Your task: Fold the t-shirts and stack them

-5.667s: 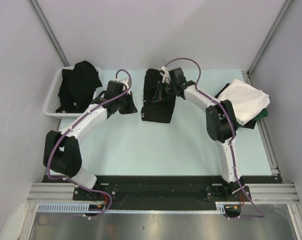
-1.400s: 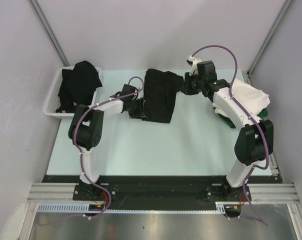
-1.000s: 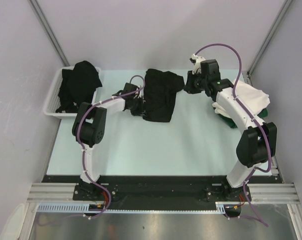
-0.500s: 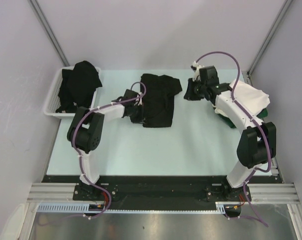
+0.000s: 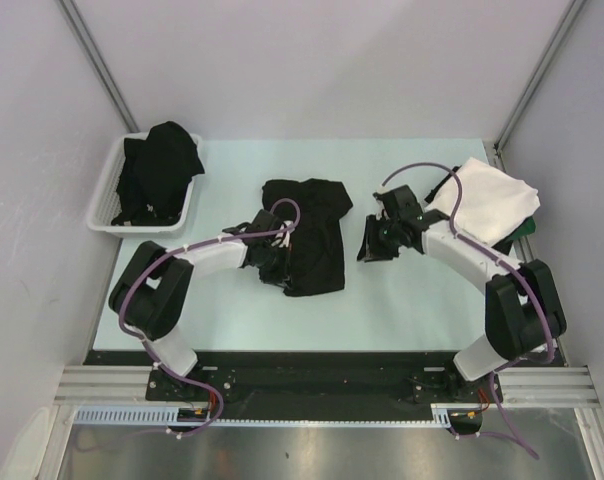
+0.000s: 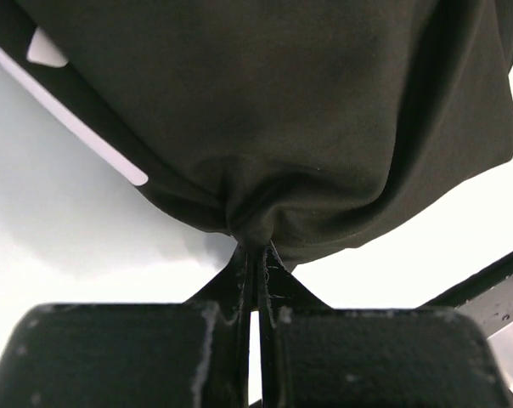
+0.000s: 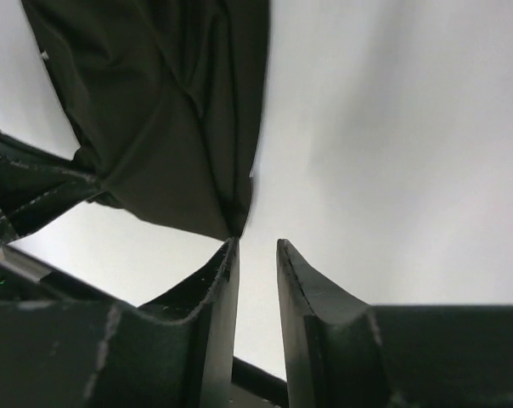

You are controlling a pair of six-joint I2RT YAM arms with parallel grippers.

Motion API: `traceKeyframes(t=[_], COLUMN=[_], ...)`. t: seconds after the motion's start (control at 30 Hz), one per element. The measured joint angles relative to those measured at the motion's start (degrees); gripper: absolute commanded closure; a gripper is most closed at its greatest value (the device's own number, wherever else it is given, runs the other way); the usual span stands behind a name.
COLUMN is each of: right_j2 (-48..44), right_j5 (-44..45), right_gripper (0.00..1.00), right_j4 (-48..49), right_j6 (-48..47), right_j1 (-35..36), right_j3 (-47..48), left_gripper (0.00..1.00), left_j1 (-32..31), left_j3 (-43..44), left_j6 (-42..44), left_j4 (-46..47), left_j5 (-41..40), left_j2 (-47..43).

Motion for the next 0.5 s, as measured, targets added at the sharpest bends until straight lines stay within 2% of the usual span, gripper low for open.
traceKeyframes(t=[0.2,0.5], right_j2=[-4.0,-4.2], right_j5=[-2.3,-2.6], right_gripper=[0.64,0.59], right_j4=[5.2,15.7], right_j6=[6.1,12.8], right_j1=[2.8,7.0], right_j3=[-9.8,-15.9], left_gripper=[1.00,1.00], left_j1=[0.0,0.0], left_j3=[-1.0,-0.1], left_j6=[0.0,0.1], left_j4=[-0.6,-1.7], left_j5=[0.0,0.0], left_j2=[-1.5,-1.5])
